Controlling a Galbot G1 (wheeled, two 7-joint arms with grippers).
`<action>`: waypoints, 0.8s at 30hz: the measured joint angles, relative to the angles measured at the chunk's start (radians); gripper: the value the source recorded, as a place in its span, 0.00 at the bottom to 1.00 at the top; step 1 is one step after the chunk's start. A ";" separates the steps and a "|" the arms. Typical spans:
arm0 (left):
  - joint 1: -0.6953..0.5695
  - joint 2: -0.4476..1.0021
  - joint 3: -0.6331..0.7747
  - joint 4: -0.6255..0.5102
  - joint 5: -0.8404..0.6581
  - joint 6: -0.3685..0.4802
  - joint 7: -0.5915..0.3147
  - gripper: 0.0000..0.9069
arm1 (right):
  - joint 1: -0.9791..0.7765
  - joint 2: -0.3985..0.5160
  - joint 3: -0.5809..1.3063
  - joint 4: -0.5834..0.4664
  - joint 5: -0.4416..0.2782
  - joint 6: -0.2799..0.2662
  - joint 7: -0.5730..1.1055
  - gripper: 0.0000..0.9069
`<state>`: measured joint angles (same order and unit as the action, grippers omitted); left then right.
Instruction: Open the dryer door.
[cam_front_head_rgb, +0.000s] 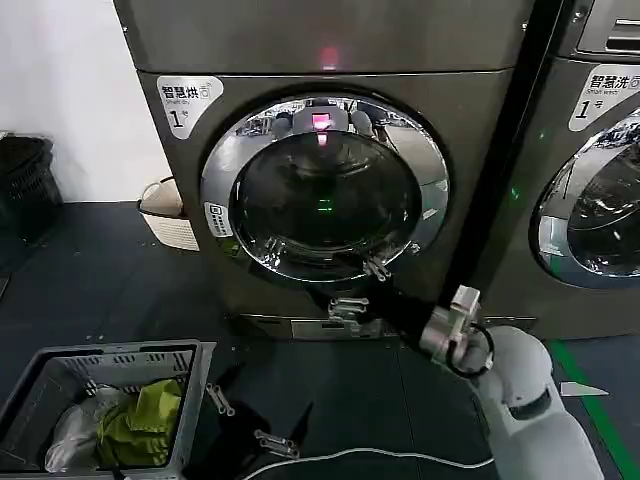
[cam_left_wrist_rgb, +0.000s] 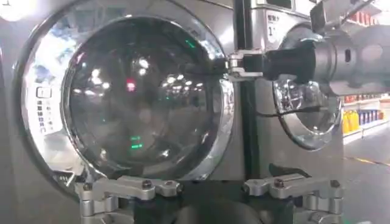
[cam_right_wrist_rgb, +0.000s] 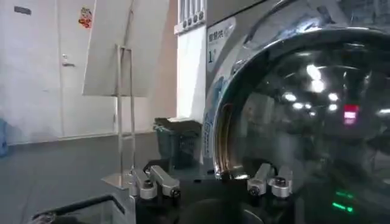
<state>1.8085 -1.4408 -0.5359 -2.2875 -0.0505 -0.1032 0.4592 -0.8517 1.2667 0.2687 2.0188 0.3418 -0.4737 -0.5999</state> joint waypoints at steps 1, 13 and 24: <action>-0.001 -0.001 0.000 0.000 0.000 0.001 0.000 1.00 | 0.009 0.001 -0.010 -0.009 0.000 0.005 0.005 0.97; -0.009 -0.011 -0.004 0.010 0.013 0.010 0.016 1.00 | 0.099 0.036 -0.152 -0.115 -0.007 0.050 0.123 0.97; -0.010 -0.011 0.000 0.014 0.015 0.002 0.017 1.00 | 0.153 0.067 -0.240 -0.190 -0.007 0.072 0.204 0.97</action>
<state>1.7986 -1.4523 -0.5360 -2.2735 -0.0357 -0.1010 0.4761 -0.6990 1.3340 0.0283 1.8285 0.3346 -0.4021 -0.3963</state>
